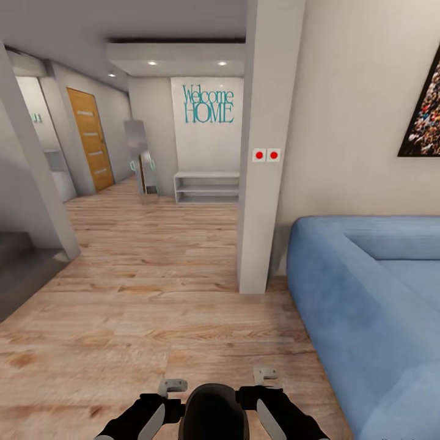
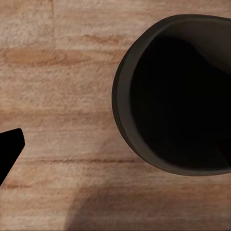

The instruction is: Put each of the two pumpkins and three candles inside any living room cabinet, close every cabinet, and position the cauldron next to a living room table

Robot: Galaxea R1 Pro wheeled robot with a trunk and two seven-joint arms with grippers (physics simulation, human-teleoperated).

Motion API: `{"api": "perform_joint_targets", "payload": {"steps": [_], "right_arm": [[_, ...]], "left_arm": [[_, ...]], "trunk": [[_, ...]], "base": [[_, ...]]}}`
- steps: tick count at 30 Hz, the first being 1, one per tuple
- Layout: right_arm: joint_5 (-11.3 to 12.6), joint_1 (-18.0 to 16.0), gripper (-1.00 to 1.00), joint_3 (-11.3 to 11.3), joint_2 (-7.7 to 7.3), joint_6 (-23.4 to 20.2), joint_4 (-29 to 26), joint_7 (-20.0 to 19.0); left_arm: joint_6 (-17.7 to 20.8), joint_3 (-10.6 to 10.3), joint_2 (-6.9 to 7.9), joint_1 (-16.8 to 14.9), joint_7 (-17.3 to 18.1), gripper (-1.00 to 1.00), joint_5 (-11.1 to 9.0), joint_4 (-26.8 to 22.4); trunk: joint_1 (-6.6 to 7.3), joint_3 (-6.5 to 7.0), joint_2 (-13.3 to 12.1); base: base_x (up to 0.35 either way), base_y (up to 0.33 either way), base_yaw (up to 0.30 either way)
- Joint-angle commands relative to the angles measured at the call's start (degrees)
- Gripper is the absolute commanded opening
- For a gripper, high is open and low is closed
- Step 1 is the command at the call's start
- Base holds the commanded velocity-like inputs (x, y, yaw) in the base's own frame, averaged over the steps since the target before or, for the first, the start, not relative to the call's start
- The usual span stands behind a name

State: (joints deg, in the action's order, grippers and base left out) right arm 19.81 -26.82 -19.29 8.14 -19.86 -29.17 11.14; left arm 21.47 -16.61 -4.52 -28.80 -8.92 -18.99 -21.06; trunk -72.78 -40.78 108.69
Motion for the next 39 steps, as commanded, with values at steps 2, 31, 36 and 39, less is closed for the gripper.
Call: {"api": "perform_joint_targets", "payload": {"steps": [2, 31, 36, 39], "right_arm": [[0.59, -0.02, 1.00, -0.41, -0.05, -0.24, -0.06, 0.54], [0.58, -0.03, 1.00, -0.32, -0.05, -0.27, 0.16, 0.54], [0.58, -0.01, 1.00, -0.31, -0.05, -0.30, 0.16, 0.54], [0.58, -0.01, 1.00, -0.31, -0.05, -0.33, 0.16, 0.54]], "left_arm": [[0.24, -0.45, 0.04, -0.02, -0.47, 1.00, -0.61, -0.12], [0.24, -0.45, 0.04, -0.02, -0.49, 1.00, -0.53, -0.12], [0.24, -0.45, 0.04, -0.02, -0.49, 1.00, -0.54, -0.12], [0.23, -0.45, 0.04, -0.02, -0.49, 1.00, -0.53, -0.12]], "trunk": [[-0.44, -0.42, 0.84], [-6.81, -5.63, 12.48], [-7.91, -6.53, 14.48], [-8.57, -7.06, 15.68]], "base": [[0.000, 0.000, 0.000], [0.000, 0.000, 0.000], [0.000, 0.000, 0.000], [0.000, 0.000, 0.000]]}}
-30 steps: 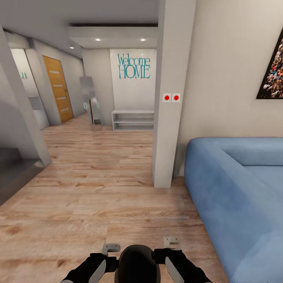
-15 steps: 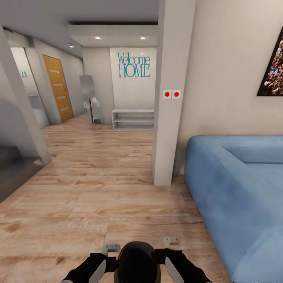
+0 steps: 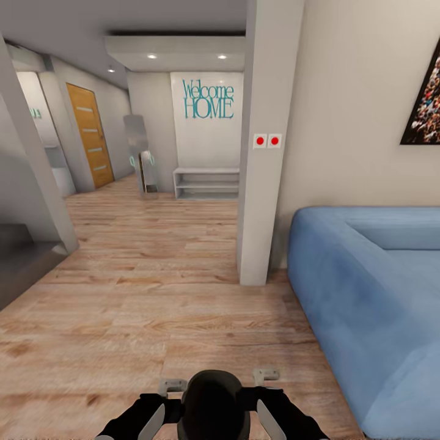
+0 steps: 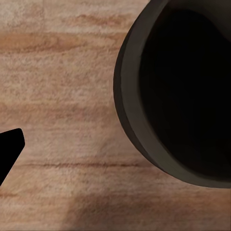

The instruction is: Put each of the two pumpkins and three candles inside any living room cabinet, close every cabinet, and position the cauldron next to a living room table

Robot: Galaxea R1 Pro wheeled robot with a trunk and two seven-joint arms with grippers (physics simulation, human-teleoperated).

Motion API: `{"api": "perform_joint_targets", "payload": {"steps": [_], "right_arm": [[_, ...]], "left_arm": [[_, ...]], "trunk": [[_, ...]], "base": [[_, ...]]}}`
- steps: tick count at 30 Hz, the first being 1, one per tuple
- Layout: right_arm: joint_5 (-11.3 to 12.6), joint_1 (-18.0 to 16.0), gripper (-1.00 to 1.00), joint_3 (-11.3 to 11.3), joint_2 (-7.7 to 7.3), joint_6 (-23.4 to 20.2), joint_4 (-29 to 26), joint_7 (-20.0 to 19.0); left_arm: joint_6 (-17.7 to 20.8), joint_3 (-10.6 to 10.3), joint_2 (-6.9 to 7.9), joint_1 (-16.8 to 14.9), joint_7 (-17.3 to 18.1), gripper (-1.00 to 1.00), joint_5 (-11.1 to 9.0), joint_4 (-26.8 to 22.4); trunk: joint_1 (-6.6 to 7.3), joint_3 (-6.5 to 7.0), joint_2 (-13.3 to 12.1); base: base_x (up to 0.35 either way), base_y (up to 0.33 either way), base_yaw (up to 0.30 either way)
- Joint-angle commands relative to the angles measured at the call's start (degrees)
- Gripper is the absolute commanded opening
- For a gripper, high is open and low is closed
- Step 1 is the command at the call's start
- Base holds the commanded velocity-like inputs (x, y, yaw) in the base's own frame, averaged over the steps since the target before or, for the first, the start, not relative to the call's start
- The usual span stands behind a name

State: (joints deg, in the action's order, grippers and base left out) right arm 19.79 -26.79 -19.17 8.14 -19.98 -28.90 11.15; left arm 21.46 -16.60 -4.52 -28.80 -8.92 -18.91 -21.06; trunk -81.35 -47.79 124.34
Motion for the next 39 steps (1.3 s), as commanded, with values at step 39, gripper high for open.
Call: {"api": "perform_joint_targets", "payload": {"steps": [39], "right_arm": [[0.69, -0.06, 1.00, -0.60, 0.04, -0.93, 0.06, -4.99]], "left_arm": [[0.25, -0.62, -0.86, -0.02, 5.85, 1.00, -0.48, -0.34]], "trunk": [[-7.02, -5.81, 12.87]], "base": [[0.000, 0.000, 0.000]]}}
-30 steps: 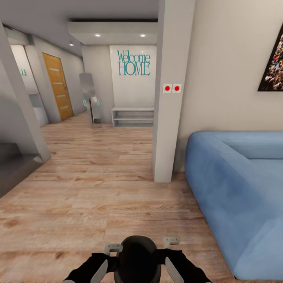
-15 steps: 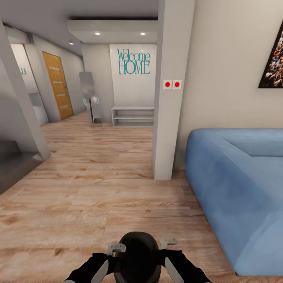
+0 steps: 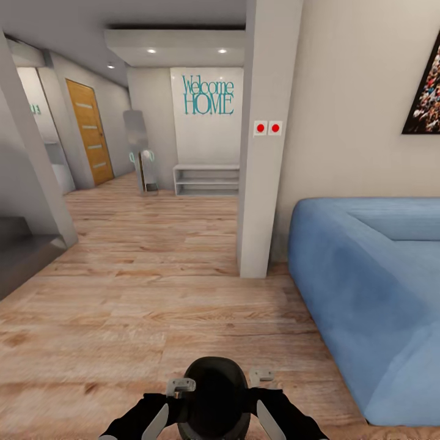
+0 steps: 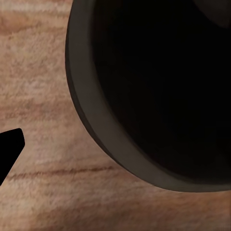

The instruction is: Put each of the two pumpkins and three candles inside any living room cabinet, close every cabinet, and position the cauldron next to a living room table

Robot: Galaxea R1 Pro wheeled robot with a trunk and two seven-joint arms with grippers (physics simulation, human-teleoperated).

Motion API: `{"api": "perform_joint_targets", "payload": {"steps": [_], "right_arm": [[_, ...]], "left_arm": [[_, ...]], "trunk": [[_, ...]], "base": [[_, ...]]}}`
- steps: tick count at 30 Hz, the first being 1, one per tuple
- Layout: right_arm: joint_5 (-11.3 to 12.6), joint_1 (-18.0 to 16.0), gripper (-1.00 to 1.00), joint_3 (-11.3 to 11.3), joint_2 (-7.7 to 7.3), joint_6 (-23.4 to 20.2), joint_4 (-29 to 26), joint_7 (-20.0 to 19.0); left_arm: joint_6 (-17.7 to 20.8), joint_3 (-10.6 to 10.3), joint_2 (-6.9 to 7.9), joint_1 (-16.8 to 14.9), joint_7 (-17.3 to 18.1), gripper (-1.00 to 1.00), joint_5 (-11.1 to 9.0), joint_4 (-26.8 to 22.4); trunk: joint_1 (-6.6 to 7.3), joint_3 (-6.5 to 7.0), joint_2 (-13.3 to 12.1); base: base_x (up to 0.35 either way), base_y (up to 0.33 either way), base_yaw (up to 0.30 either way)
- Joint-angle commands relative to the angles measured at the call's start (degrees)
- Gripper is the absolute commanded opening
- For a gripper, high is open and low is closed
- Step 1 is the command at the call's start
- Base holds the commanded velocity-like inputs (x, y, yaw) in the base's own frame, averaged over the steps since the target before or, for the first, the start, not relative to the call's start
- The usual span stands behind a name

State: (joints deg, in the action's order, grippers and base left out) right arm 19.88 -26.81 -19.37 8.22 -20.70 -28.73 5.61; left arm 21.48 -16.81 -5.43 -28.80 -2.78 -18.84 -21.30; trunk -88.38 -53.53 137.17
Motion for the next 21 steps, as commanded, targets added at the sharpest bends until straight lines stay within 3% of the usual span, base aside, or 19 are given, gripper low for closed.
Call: {"api": "perform_joint_targets", "payload": {"steps": [1, 12, 18, 21], "right_arm": [[0.60, -0.04, 1.00, -0.41, -0.05, -0.21, -0.10, 0.54], [0.60, -0.03, 1.00, -0.39, -0.05, -0.18, -0.10, 0.54], [0.60, -0.22, 1.00, -0.19, 0.15, -0.22, -0.14, 1.30], [0.70, -1.37, 1.00, -0.07, 0.16, -0.27, -0.11, 1.52]], "left_arm": [[0.17, -0.42, 0.05, -0.03, -0.29, 1.00, -0.54, -0.11], [-0.57, -0.42, 0.07, -0.03, -0.29, 1.00, -0.57, -0.16], [-0.06, -0.48, 0.01, -0.15, -0.12, 1.00, -0.61, -0.40], [0.39, -0.46, 0.01, -2.24, 0.04, 1.00, -0.60, -0.19]], "trunk": [[-0.21, -0.24, 0.44], [-2.63, -2.21, 4.85], [-2.63, -2.21, 4.85], [-2.63, -2.21, 4.85]], "base": [[0.000, 0.000, 0.000], [0.000, 0.000, 0.000], [0.000, 0.000, 0.000], [0.000, 0.000, 0.000]]}}
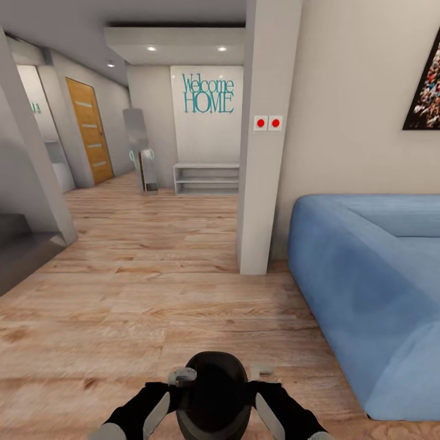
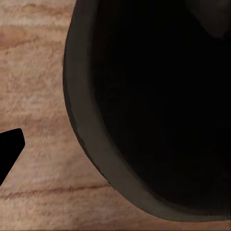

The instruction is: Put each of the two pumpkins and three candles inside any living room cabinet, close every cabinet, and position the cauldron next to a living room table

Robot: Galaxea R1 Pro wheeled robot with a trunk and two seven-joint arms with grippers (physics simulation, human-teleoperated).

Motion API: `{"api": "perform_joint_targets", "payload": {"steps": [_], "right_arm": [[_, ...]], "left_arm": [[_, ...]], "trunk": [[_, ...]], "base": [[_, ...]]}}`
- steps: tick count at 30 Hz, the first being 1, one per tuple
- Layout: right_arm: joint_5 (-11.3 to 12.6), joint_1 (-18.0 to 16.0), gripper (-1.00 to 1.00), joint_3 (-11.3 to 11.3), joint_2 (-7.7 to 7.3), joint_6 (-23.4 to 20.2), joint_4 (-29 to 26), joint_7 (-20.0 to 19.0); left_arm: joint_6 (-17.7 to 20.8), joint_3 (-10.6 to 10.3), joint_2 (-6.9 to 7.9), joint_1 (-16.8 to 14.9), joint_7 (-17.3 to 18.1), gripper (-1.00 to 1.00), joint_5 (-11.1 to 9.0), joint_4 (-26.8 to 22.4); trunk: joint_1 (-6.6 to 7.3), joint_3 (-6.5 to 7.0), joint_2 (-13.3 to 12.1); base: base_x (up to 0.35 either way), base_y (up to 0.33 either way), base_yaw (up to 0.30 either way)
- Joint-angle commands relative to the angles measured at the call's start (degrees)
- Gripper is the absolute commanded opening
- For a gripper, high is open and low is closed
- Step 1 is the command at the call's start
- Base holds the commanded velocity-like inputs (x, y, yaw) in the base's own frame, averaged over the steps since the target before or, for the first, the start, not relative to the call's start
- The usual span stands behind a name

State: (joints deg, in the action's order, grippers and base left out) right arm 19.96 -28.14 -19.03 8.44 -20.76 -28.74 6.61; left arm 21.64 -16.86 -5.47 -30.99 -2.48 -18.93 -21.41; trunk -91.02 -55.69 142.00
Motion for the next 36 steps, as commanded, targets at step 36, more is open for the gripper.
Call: {"api": "perform_joint_targets", "payload": {"steps": [36], "right_arm": [[0.67, -1.48, 1.00, -0.74, 0.22, -0.33, 1.05, 0.60]], "left_arm": [[-3.49, 0.19, 0.55, -3.72, -0.41, 1.00, -0.79, 0.23]], "trunk": [[-0.76, -1.48, 1.29]], "base": [[0.026, 0.009, 0.000]]}}
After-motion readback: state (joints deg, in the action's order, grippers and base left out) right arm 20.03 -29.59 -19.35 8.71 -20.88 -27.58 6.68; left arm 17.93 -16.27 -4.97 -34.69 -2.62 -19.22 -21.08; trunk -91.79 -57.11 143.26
